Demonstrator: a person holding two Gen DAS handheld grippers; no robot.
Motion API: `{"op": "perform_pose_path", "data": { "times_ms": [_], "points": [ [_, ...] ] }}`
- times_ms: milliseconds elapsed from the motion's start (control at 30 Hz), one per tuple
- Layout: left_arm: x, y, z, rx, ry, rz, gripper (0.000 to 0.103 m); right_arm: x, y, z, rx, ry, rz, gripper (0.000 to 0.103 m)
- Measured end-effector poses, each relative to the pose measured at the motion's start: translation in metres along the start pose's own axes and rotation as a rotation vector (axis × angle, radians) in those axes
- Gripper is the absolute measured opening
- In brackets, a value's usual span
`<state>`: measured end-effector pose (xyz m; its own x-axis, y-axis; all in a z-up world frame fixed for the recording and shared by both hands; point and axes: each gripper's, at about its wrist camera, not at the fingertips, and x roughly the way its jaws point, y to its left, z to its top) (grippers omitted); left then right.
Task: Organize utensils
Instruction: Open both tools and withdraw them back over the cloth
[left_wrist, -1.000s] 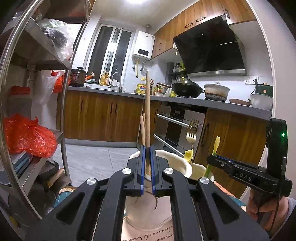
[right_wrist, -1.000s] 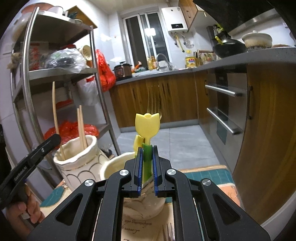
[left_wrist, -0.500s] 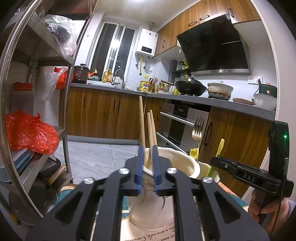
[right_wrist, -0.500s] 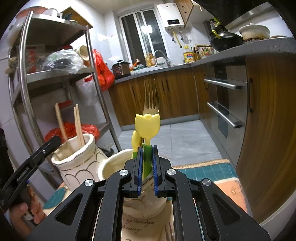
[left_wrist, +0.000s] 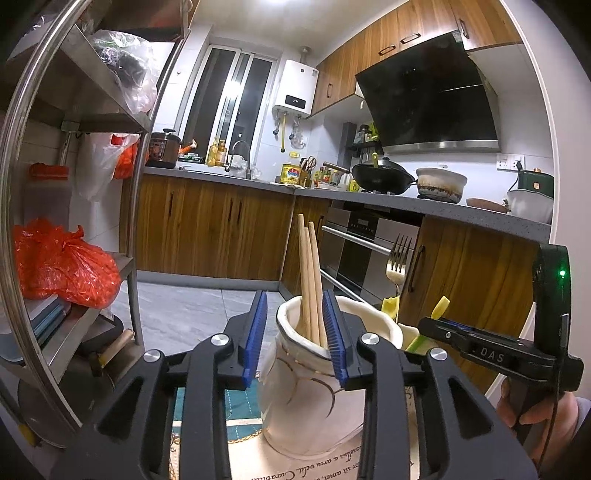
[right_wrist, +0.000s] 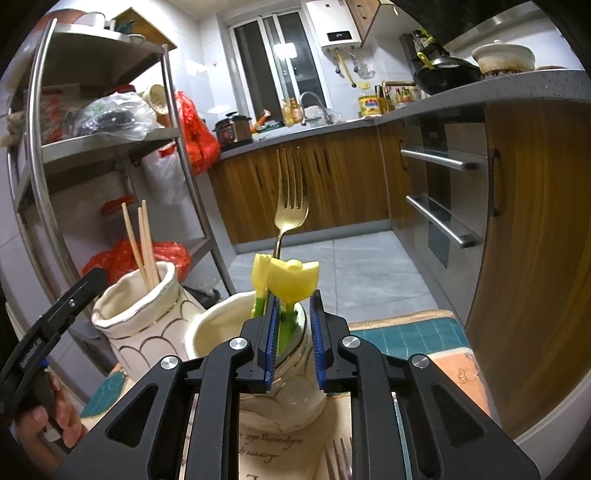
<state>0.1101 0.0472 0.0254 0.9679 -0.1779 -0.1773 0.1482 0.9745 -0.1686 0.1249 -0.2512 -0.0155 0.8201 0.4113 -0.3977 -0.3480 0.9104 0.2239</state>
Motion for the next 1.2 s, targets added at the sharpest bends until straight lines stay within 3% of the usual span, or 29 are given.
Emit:
{"op": "perform_pose_path", "data": {
  "times_ms": [67,167,300,367,567,667,933,1200],
  "points": [
    [0.000,0.000,0.000,-0.005,0.004,-0.002,0.033,-0.001,0.000,0.001,0.000,0.001,-0.008,0.023],
    [-0.002,-0.001,0.004,-0.015,0.014,-0.008,0.048,-0.006,0.000,0.006,0.006,-0.005,-0.009,0.033],
    [-0.008,-0.007,0.013,-0.008,0.040,-0.007,0.060,-0.018,-0.002,0.014,0.007,-0.020,-0.013,0.044],
    [-0.009,-0.009,0.016,-0.009,0.060,-0.003,0.068,-0.025,-0.004,0.018,0.009,-0.029,-0.010,0.060],
    [-0.023,-0.012,0.025,-0.020,0.098,0.027,0.090,-0.053,-0.010,0.027,0.030,-0.048,0.014,0.095],
    [-0.035,-0.014,0.030,-0.011,0.091,0.044,0.096,-0.068,-0.014,0.028,0.030,-0.046,0.016,0.097],
    [-0.064,-0.022,0.040,0.021,0.080,0.071,0.097,-0.107,-0.031,0.019,0.040,-0.048,-0.037,0.098],
    [-0.073,-0.041,0.023,0.072,0.150,0.067,0.097,-0.130,-0.050,-0.003,0.051,-0.019,-0.066,0.098]
  ]
}}
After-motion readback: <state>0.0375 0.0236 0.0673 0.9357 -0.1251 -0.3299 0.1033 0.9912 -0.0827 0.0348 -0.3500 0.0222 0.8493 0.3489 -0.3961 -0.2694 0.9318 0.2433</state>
